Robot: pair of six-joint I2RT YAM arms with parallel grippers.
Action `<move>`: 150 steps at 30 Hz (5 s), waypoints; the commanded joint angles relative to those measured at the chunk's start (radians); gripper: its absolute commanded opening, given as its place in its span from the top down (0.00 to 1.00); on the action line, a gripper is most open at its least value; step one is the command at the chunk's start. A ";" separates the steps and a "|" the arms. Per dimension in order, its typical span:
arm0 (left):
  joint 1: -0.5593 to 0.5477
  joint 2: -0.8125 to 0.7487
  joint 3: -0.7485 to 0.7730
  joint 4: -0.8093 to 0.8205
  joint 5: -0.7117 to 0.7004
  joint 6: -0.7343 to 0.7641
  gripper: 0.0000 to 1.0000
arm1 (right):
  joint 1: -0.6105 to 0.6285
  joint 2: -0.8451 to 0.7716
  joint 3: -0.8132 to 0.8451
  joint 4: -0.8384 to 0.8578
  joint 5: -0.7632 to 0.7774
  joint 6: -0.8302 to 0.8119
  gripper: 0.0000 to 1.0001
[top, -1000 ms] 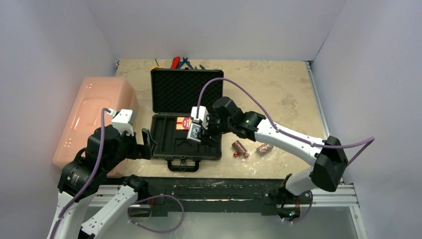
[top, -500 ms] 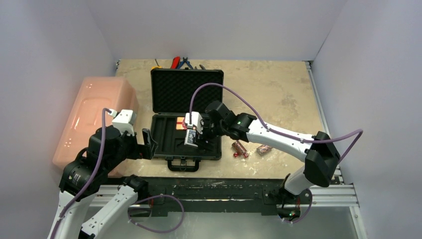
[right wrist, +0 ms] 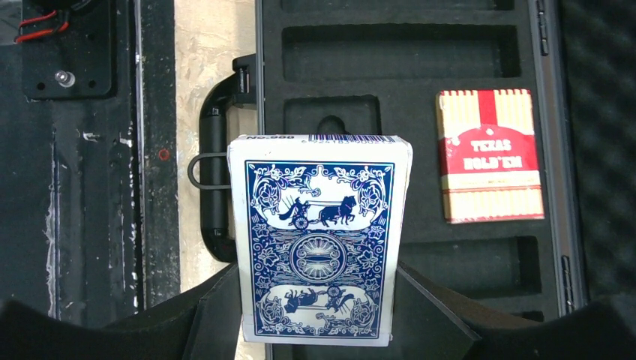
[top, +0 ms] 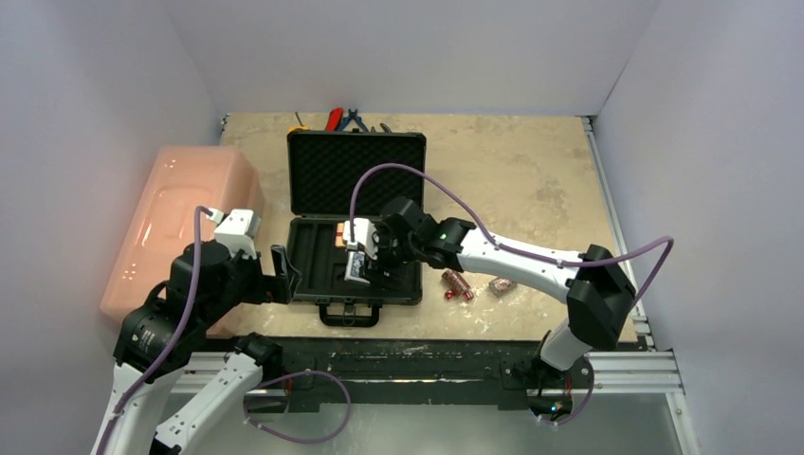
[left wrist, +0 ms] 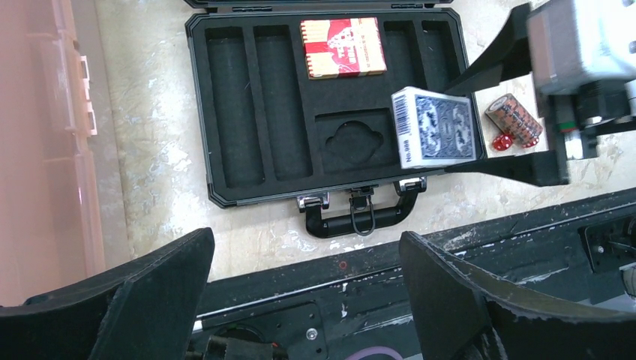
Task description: Pack up texas hold em set
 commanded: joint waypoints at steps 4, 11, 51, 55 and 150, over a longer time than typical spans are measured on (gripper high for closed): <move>-0.002 -0.034 0.002 -0.010 0.002 -0.020 0.07 | 0.022 0.065 0.091 0.057 -0.007 -0.028 1.00; -0.002 -0.064 -0.006 -0.054 -0.003 -0.023 0.07 | 0.025 0.123 0.127 0.064 -0.007 -0.046 1.00; -0.002 -0.049 -0.020 -0.064 -0.003 -0.025 0.07 | 0.038 0.324 0.252 0.071 -0.034 -0.065 1.00; -0.002 -0.056 -0.019 -0.069 -0.003 -0.026 0.07 | 0.042 0.337 0.254 0.078 -0.036 -0.057 1.00; 0.002 0.588 -0.123 0.300 0.122 -0.190 0.47 | -0.056 0.246 0.292 -0.009 0.186 0.629 0.61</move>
